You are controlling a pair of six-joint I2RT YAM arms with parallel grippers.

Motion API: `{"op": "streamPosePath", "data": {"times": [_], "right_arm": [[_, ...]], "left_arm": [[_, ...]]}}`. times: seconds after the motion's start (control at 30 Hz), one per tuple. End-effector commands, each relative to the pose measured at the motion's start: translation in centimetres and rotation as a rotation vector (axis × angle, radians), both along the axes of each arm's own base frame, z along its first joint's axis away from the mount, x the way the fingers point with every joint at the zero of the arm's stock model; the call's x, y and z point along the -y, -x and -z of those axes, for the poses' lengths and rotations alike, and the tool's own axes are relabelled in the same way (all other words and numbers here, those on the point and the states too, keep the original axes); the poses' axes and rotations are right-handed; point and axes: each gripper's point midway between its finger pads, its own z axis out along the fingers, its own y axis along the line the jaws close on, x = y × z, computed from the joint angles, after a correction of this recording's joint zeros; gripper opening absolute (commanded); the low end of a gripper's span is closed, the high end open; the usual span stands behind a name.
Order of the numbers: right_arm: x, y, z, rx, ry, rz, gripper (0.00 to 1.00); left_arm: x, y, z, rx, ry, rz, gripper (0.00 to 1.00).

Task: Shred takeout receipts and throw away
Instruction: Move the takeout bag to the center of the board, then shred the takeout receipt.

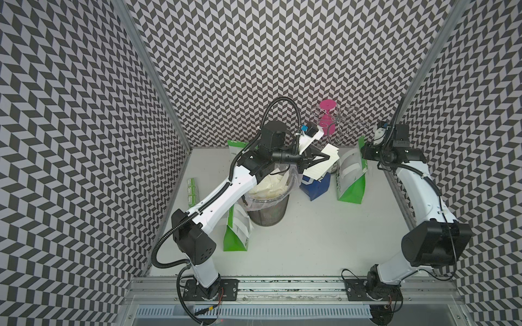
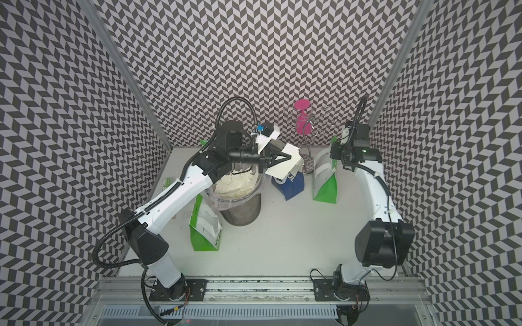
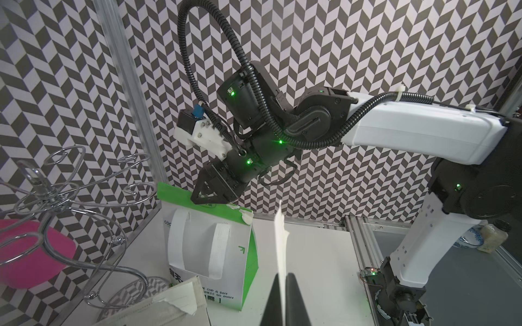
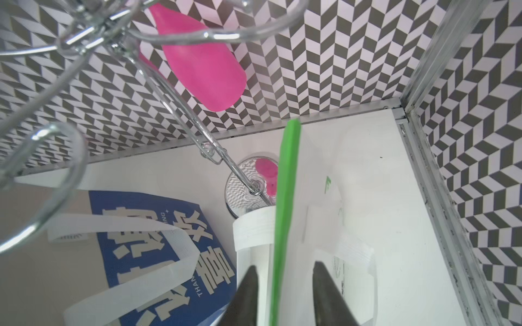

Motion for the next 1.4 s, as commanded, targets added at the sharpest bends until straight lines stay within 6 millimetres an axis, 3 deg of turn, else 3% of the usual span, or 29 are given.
{"op": "streamPosePath", "data": {"times": [0.0, 0.13, 0.2, 0.27, 0.4, 0.5, 0.67, 0.8, 0.9, 1.07, 1.37], "right_arm": [[-0.1, -0.6, -3.0, 0.096, 0.024, -0.038, 0.46], [-1.5, 0.8, -6.0, 0.156, 0.005, -0.11, 0.56], [-2.8, 1.8, -8.7, 0.219, -0.01, -0.173, 0.61], [-4.3, 3.2, -11.5, 0.301, -0.026, -0.256, 0.71], [-9.3, 7.0, -16.0, 0.474, -0.078, -0.518, 0.75], [-13.8, 9.8, -18.1, 0.58, -0.108, -0.729, 0.76], [-21.0, 14.2, -19.2, 0.682, -0.164, -1.056, 0.76], [-25.2, 15.5, -18.5, 0.698, -0.207, -1.217, 0.72], [-27.0, 14.9, -17.9, 0.682, -0.227, -1.268, 0.68], [-29.2, 15.1, -18.3, 0.69, -0.304, -1.38, 0.52], [-31.4, 15.7, -18.4, 0.673, -0.387, -1.495, 0.35]], "left_arm": [[-1.3, 0.0, -0.7, -0.024, -0.003, -0.032, 0.0], [-2.1, -0.6, -1.0, -0.028, 0.002, -0.055, 0.0], [-2.5, -1.0, -1.2, -0.03, 0.004, -0.068, 0.0], [-3.2, -1.4, -1.4, -0.032, 0.01, -0.087, 0.0], [-4.9, -2.2, -2.1, -0.035, 0.029, -0.121, 0.0], [-5.9, -2.5, -2.5, -0.036, 0.044, -0.136, 0.0], [-7.6, -2.2, -3.4, -0.03, 0.067, -0.134, 0.0], [-9.0, -1.5, -3.9, -0.036, 0.093, -0.108, 0.0], [-10.0, -0.7, -4.1, -0.034, 0.111, -0.085, 0.0], [-11.3, -0.1, -4.0, -0.041, 0.128, -0.08, 0.0], [-12.0, -0.2, -4.0, -0.052, 0.132, -0.082, 0.0]]}}
